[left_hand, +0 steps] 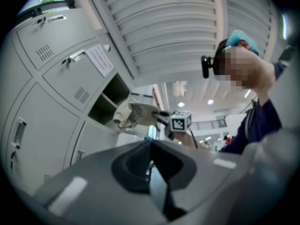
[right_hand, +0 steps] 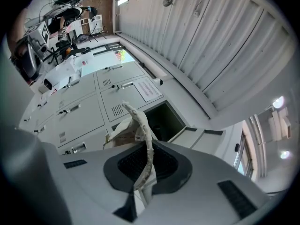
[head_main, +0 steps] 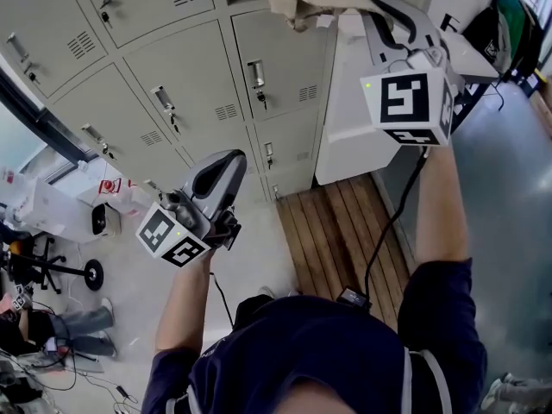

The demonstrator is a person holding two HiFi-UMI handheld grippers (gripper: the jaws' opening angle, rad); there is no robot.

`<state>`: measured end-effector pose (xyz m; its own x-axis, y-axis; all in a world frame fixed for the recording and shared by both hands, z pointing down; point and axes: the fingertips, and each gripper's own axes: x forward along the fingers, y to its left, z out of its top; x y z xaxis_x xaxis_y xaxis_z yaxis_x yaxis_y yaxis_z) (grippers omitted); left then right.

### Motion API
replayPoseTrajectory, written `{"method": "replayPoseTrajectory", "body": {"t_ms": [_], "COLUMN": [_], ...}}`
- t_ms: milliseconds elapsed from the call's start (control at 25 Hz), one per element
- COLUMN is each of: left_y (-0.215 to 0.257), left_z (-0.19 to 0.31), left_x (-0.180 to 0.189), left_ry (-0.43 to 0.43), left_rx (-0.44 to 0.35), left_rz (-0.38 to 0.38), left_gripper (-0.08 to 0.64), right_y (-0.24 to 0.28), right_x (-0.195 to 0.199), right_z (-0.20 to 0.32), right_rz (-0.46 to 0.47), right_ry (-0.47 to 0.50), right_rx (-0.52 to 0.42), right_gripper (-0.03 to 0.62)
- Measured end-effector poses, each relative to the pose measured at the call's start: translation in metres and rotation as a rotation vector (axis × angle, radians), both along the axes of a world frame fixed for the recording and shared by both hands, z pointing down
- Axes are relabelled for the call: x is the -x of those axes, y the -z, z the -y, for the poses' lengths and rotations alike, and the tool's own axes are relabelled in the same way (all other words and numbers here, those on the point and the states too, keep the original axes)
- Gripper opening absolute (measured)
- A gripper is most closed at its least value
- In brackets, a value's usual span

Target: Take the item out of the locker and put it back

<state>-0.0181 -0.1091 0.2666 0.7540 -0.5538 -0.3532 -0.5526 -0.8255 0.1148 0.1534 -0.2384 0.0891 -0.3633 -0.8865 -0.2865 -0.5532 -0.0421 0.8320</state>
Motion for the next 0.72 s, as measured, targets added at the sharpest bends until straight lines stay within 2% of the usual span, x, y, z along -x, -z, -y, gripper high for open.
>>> {"method": "replayPoseTrajectory", "body": {"t_ms": [440,720], "left_y": [-0.007,-0.007], "left_z": [0.045,0.087], "left_x": [0.017,0.033], "left_ry": [0.033,0.001], "left_rx": [0.013,0.005], "left_rz": [-0.012,-0.01], "left_gripper": [0.003,0.003], "right_y": [0.025,0.036], "right_x": [0.011,0.03], "right_z": [0.076,0.127], "right_rz": [-0.03,-0.062], "right_ry": [-0.025,-0.07], "right_rx": [-0.03,-0.048], "right_gripper": [0.021,0.021]}}
